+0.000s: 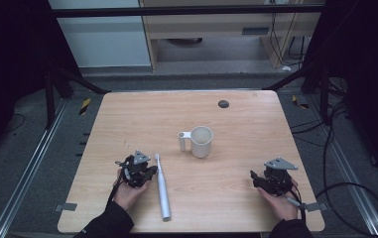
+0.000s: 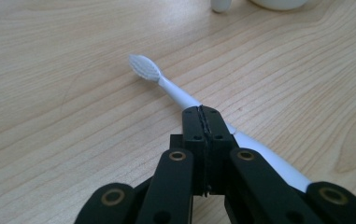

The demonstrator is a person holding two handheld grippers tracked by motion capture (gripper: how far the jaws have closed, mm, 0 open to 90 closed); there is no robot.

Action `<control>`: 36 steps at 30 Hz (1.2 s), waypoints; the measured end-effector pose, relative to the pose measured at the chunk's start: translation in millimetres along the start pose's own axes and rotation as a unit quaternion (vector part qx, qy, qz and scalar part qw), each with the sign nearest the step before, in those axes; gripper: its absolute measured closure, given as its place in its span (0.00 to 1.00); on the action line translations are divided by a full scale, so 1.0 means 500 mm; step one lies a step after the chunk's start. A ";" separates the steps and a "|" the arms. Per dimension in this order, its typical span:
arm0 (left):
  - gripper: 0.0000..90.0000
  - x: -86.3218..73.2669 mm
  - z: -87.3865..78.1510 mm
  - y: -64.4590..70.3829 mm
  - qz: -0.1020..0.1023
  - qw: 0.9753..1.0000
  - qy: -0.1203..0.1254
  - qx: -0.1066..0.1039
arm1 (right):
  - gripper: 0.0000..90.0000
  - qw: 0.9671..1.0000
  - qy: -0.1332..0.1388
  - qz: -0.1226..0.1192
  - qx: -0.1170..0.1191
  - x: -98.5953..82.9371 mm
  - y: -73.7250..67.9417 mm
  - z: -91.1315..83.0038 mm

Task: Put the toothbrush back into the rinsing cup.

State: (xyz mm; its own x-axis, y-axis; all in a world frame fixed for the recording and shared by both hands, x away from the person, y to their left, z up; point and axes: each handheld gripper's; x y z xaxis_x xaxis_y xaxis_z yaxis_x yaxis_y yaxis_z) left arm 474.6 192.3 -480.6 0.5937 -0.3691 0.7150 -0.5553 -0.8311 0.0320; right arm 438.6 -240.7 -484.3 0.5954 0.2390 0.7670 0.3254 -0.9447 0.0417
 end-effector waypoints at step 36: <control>0.99 -0.043 -0.048 0.126 0.058 0.993 -0.029 -0.100 | 0.41 1.000 -0.001 0.010 -0.003 -0.012 0.009 -0.016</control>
State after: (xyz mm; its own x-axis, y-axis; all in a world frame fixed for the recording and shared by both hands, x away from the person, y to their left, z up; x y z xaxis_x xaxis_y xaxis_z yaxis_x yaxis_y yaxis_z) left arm 412.9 158.0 -477.2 0.5478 -0.4863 0.6808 -0.7234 -0.6840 0.0934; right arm 430.7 -248.2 -483.6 0.6032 0.2200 0.7667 0.3085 -0.9507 0.0301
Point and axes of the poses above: each handheld gripper's, and its own axes: z roughly forward along the jaws, x roughly out of its top, y roughly to its right, and after that the axes turned 1 degree about x, right-handed
